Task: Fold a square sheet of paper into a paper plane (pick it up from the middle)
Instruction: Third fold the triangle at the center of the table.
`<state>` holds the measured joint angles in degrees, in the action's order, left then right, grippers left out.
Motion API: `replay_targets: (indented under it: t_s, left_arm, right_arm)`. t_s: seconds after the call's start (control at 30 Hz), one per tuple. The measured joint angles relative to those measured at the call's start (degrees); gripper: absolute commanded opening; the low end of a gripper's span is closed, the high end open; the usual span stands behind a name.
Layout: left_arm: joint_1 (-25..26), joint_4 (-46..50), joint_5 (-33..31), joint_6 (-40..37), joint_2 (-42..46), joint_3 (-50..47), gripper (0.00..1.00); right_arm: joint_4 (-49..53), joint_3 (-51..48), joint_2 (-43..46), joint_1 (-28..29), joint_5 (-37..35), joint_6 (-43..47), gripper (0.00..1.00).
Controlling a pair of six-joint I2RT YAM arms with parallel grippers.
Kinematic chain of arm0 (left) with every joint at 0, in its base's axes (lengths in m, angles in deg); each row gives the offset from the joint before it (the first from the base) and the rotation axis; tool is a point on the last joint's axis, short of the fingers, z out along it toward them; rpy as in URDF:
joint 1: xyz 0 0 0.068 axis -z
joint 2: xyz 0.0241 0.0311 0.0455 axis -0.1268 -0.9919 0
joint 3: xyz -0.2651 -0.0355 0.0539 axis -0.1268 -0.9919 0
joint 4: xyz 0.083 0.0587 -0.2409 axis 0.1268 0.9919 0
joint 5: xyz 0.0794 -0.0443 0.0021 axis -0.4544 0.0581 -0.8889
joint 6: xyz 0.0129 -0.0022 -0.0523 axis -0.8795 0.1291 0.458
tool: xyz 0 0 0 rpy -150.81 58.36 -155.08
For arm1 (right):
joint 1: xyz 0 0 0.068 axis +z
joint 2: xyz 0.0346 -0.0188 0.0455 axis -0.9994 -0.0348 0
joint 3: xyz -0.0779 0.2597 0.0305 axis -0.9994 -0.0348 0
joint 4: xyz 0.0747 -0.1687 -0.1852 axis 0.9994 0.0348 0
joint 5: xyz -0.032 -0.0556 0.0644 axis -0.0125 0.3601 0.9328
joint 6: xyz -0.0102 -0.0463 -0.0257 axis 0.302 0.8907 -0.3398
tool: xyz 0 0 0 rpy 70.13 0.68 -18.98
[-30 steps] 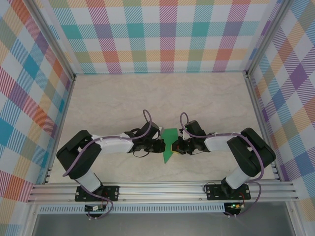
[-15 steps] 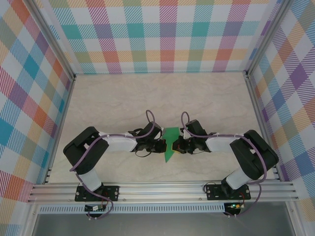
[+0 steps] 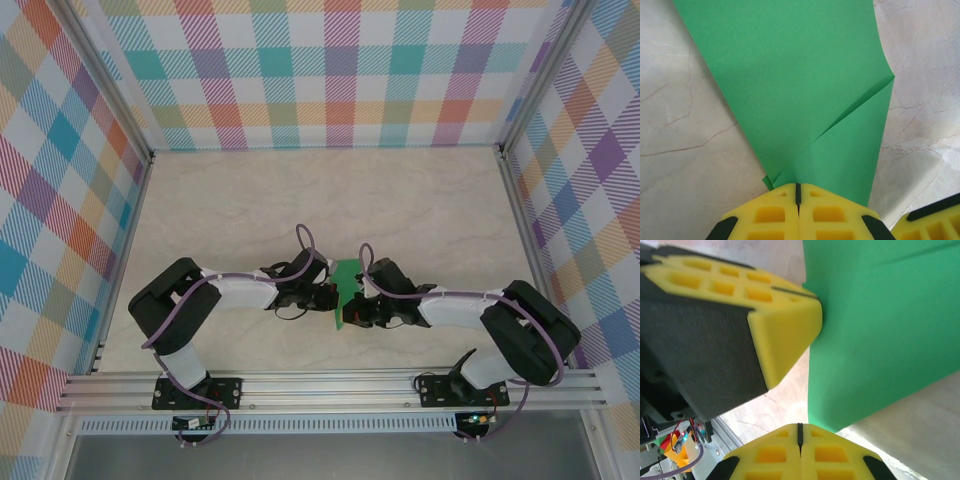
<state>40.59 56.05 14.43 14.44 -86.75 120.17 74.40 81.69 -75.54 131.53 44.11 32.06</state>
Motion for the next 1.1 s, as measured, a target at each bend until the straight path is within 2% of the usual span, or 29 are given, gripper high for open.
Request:
replay_targets:
  t_s: [0.5, 0.9, 1.1]
  left_arm:
    - [0.0, 0.1, 0.0, 0.0, 0.0, 0.0, 0.00]
    - [0.0, 0.2, -0.4, 0.0, 0.0, 0.1, 0.00]
    - [0.0, 0.2, -0.4, -0.1, 0.0, 0.1, 0.00]
  right_arm:
    - [-3.9, 0.0, -5.9, 2.4, 0.1, -0.7, 0.04]
    - [-0.1, 1.3, -1.4, 2.6, -3.8, -0.7, 0.04]
    - [-2.6, 2.2, -5.6, 2.6, -2.7, -0.9, 0.03]
